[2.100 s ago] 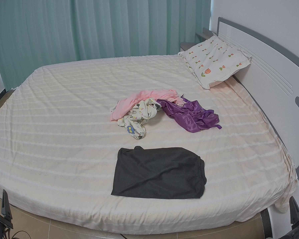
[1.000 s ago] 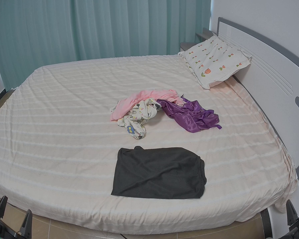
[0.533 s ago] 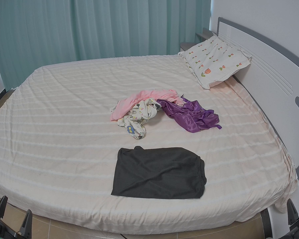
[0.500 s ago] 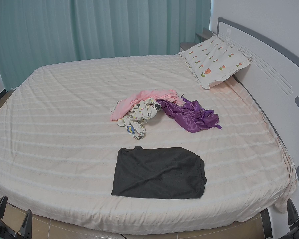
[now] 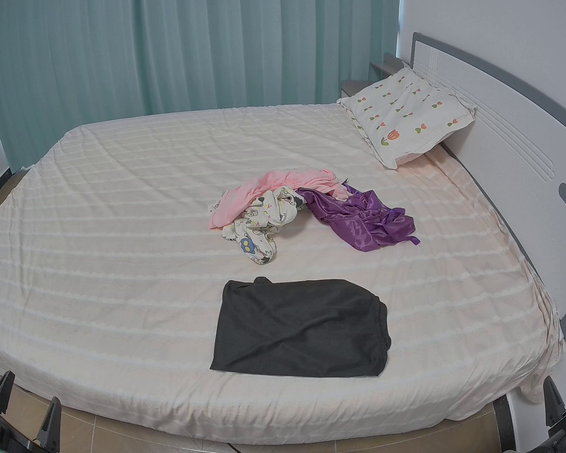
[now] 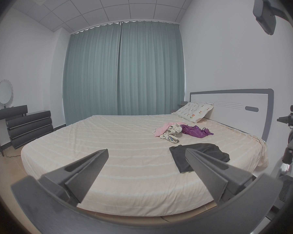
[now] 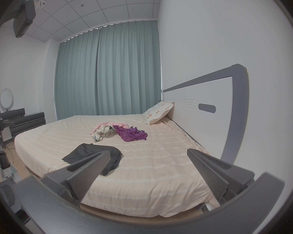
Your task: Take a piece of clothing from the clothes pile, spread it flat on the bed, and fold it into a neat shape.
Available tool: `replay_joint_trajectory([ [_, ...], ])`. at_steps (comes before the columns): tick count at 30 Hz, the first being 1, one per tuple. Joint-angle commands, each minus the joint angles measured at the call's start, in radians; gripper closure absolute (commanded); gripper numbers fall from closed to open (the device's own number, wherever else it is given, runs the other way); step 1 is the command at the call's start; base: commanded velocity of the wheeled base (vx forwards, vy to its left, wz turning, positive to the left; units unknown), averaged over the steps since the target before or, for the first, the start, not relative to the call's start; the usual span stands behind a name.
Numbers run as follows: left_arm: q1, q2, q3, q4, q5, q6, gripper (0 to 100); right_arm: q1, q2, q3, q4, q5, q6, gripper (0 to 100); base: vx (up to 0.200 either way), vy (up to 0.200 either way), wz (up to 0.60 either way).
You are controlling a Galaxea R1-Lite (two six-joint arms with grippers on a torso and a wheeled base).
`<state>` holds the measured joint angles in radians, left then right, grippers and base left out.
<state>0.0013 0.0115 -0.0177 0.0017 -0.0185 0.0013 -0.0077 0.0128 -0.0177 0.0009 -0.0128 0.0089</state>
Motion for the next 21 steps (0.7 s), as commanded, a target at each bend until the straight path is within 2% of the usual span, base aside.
replay_joint_trajectory([
  [1, 0.000, -0.011, 0.015, 0.000, 0.000, 0.000, 0, 0.000, -0.010, 0.018, 0.001, 0.000, -0.001, 0, 0.000, 0.000, 0.00],
  [21, 0.000, -0.011, 0.015, 0.000, 0.000, 0.000, 0, 0.000, -0.010, 0.018, 0.001, 0.000, -0.003, 0, 0.000, 0.000, 0.00],
])
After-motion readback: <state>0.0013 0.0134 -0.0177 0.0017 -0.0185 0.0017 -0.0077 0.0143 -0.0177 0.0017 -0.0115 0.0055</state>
